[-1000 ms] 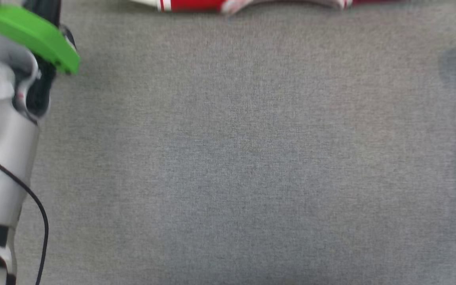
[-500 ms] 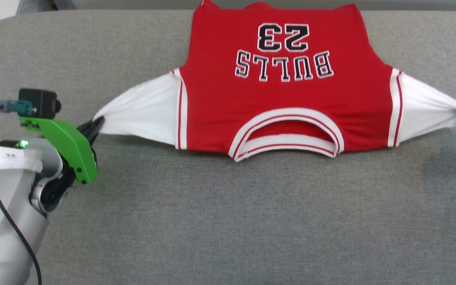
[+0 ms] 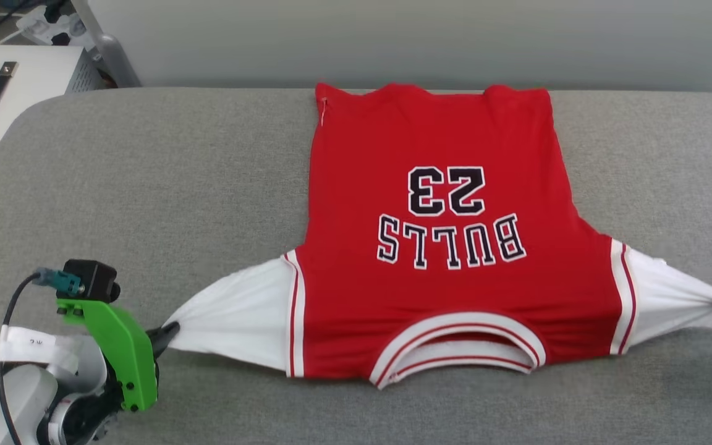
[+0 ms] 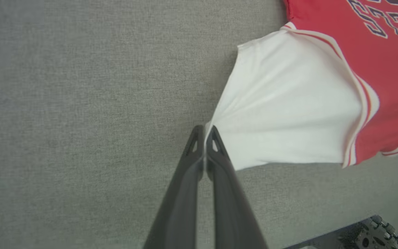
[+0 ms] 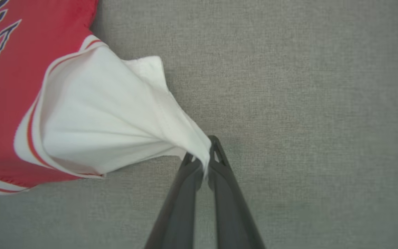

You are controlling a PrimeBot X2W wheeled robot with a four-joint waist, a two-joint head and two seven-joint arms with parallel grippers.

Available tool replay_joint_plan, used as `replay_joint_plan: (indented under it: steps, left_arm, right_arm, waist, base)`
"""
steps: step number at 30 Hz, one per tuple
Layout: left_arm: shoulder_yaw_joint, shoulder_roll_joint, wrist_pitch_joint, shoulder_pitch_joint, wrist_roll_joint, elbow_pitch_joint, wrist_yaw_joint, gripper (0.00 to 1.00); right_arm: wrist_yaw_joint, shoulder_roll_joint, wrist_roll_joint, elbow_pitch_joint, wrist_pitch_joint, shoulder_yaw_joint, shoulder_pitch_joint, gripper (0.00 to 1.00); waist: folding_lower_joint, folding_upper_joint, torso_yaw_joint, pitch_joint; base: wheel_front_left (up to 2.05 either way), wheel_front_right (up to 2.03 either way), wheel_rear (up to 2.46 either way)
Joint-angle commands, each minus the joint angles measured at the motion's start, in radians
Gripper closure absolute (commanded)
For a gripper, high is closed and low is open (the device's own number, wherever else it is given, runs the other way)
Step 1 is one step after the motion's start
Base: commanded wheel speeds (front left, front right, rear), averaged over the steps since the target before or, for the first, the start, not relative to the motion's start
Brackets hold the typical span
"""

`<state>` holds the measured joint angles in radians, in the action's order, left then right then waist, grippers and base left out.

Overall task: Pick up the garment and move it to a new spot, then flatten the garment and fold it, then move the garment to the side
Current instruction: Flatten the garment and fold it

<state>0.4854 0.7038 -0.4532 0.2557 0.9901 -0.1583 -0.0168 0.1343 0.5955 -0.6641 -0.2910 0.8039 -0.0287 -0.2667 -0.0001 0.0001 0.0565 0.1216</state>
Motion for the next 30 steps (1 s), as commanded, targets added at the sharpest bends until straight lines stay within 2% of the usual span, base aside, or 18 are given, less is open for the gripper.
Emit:
replay_joint_plan:
  steps: [1, 5, 9, 16, 17, 18, 19, 24, 30]
  left_arm:
    - [-0.013, 0.029, -0.009, -0.043, 0.019, 0.011, -0.023, 1.00]
    - [-0.018, 0.049, -0.034, -0.121, 0.059, 0.076, -0.047, 1.00]
    - [-0.010, 0.048, -0.038, -0.172, 0.077, 0.128, -0.053, 1.00]
    - [0.014, 0.029, -0.042, -0.181, 0.075, 0.188, -0.052, 1.00]
    - [0.018, 0.029, -0.047, -0.180, 0.072, 0.197, -0.052, 1.00]
    - [0.024, 0.030, -0.054, -0.177, 0.069, 0.210, -0.053, 1.00]
    - [0.037, 0.019, -0.066, -0.161, 0.065, 0.269, -0.050, 1.00]
    - [0.053, 0.024, -0.089, -0.140, 0.047, 0.333, -0.053, 1.00]
    - [0.065, 0.041, -0.119, -0.129, 0.031, 0.423, -0.068, 1.00]
  right_arm:
    - [-0.004, -0.001, 0.008, 0.020, 0.026, -0.038, 0.043, 1.00]
    - [-0.004, -0.032, 0.022, 0.107, 0.113, -0.122, 0.156, 1.00]
    - [-0.004, -0.074, 0.043, 0.194, 0.180, -0.192, 0.240, 1.00]
    - [-0.004, -0.128, 0.083, 0.297, 0.250, -0.232, 0.284, 1.00]
    - [-0.004, -0.124, 0.086, 0.314, 0.253, -0.225, 0.285, 0.54]
    - [-0.004, -0.119, 0.090, 0.329, 0.258, -0.220, 0.287, 0.00]
    - [-0.004, -0.113, 0.079, 0.370, 0.290, -0.223, 0.277, 0.00]
    - [-0.004, -0.103, 0.066, 0.427, 0.329, -0.231, 0.194, 0.00]
    - [-0.004, -0.101, 0.059, 0.473, 0.401, -0.222, 0.021, 0.00]
  waist:
    - [0.0001, -0.0001, -0.002, -0.018]
    - [0.0001, -0.0001, -0.003, -0.028]
    - [0.0001, -0.0001, -0.001, -0.033]
    - [0.0001, -0.0001, 0.007, -0.022]
    - [0.0001, -0.0001, 0.009, -0.017]
    - [0.0001, -0.0001, 0.012, -0.010]
    - [0.0001, -0.0001, 0.031, 0.024]
    - [0.0001, -0.0001, 0.058, 0.102]
    - [0.0001, -0.0001, 0.099, 0.220]
  base:
    - [0.00, 0.00, 0.00]
    - [0.00, 0.00, 0.00]
    - [0.00, 0.00, 0.00]
    - [0.00, 0.00, 0.00]
    - [0.00, 0.00, 0.00]
    - [0.00, 0.00, 0.00]
    - [0.00, 0.00, 0.00]
    - [0.00, 0.00, 0.00]
    - [0.00, 0.00, 0.00]
